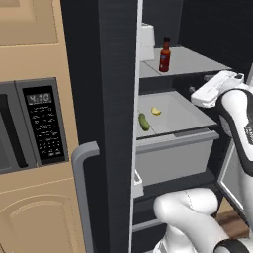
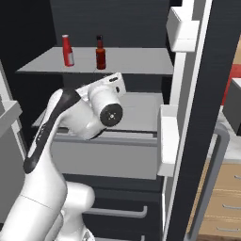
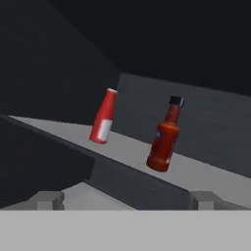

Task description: Place the condiment bottle and ketchup from the counter to the top shelf of the fridge. If the existing items in the fridge are on the top shelf, move them to other shelves.

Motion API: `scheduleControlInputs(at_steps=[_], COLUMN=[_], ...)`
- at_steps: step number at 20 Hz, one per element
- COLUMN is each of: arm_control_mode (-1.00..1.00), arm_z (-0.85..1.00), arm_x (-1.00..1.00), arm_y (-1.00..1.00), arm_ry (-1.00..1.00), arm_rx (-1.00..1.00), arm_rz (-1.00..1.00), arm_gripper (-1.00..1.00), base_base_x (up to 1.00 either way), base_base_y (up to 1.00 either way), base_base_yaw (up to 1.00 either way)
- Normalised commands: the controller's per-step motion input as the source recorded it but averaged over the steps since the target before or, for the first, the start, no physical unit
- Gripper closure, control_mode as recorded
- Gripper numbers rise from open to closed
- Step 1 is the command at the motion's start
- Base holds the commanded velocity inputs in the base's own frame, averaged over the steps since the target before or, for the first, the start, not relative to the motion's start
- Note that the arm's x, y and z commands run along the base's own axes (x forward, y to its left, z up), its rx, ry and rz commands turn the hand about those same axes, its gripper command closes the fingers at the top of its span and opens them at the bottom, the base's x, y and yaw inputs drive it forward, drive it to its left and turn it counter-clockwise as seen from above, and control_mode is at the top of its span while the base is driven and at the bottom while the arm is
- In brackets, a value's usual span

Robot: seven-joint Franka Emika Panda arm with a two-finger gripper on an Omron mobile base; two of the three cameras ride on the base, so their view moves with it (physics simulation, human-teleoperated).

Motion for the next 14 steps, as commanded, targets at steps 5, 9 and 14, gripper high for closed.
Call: scheduleControlInputs(at_steps=[5, 9, 14], arm_control_mode=[-1.0, -1.0, -1.0], arm_z=[-0.13, 0.01, 0.51], arm_x=[-1.0, -1.0, -1.0], arm_y=[0.01, 0.09, 0.19], arm_ry=[-0.15, -0.08, -0.41], arm_rx=[0.0, 0.0, -0.05], arm_rz=[0.0, 0.0, 0.06], arm_gripper=[-1.0, -1.0, -1.0], base_base_x=[0.0, 0.0, 0.0], base_base_y=[0.0, 0.0, 0.0], base_base_yaw=[0.0, 0.0, 0.0])
